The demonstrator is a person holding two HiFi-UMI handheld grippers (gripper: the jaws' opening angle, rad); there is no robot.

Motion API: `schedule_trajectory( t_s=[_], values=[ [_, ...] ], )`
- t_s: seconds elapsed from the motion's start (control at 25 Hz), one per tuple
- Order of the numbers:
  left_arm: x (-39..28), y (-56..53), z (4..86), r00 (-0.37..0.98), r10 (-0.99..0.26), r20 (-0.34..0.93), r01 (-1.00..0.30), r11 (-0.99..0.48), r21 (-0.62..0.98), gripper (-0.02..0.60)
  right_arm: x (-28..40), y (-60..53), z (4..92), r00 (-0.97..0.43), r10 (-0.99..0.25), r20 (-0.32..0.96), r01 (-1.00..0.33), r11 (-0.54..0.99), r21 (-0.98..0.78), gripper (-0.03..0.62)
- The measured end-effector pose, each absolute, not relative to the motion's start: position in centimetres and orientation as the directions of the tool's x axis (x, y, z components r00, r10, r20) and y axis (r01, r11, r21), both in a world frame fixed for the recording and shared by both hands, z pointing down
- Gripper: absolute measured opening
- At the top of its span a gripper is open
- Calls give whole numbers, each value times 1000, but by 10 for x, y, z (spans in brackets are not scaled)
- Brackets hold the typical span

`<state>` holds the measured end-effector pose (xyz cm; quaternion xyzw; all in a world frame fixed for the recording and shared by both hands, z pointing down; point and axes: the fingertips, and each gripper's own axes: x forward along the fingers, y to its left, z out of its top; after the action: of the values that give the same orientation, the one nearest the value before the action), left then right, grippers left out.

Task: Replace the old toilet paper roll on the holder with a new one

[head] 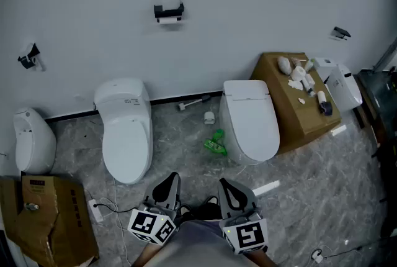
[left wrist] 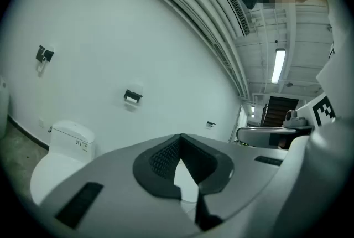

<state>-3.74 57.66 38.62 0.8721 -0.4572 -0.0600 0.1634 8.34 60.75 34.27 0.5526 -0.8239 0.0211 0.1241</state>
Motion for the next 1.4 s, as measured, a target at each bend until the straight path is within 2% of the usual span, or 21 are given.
schedule_trajectory(
  t_s=[0.76,1.4],
  values=[
    [-52,595,385,539,-841,40,-792,-490,364,5,80,619,337,-386,-905,181,-914,401,55,18],
    [-41,530,392,538,-840,72,-809,-490,323,5,79,545,346,-464,-865,189,-880,475,11,18]
  ],
)
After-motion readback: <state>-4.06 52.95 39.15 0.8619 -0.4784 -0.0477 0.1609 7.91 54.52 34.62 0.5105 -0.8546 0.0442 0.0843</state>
